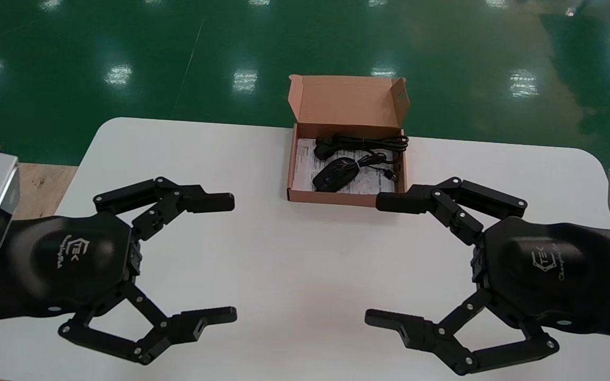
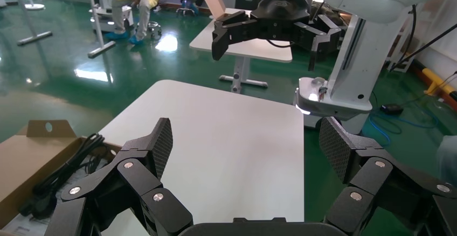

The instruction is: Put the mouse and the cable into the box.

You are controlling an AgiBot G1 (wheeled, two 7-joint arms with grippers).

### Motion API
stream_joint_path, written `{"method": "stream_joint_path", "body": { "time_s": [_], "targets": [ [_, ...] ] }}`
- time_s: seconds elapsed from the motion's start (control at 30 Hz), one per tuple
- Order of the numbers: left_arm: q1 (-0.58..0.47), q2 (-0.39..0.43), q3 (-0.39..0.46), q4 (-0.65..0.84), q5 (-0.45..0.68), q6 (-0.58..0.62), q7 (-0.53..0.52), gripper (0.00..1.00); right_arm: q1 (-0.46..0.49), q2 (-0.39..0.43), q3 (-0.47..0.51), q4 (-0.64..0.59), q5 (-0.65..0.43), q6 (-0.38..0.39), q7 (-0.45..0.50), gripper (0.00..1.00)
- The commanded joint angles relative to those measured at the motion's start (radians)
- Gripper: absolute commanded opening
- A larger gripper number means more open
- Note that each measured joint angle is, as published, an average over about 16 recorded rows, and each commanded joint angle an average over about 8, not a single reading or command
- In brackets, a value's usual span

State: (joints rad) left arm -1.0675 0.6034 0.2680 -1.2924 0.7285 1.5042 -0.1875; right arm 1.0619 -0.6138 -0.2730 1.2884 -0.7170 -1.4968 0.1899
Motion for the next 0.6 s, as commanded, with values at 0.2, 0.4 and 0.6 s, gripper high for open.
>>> {"method": "stream_joint_path", "body": {
  "time_s": [0.2, 0.4, 0.6],
  "targets": [
    [-0.003, 0.004, 0.005, 0.004, 0.001, -0.004, 0.000, 1.00, 0.006, 0.001, -0.003, -0.002, -0.006, 0.000, -0.001, 1.00],
    [-0.005, 0.005, 0.008, 0.006, 0.001, -0.006, 0.000, 1.00, 0.008, 0.002, -0.005, -0.003, -0.010, 0.001, -0.001, 1.00],
    [-0.005, 0.006, 0.009, 0.007, 0.001, -0.007, 0.000, 1.00, 0.010, 0.002, -0.005, -0.003, -0.012, 0.001, -0.002, 1.00]
  ]
}}
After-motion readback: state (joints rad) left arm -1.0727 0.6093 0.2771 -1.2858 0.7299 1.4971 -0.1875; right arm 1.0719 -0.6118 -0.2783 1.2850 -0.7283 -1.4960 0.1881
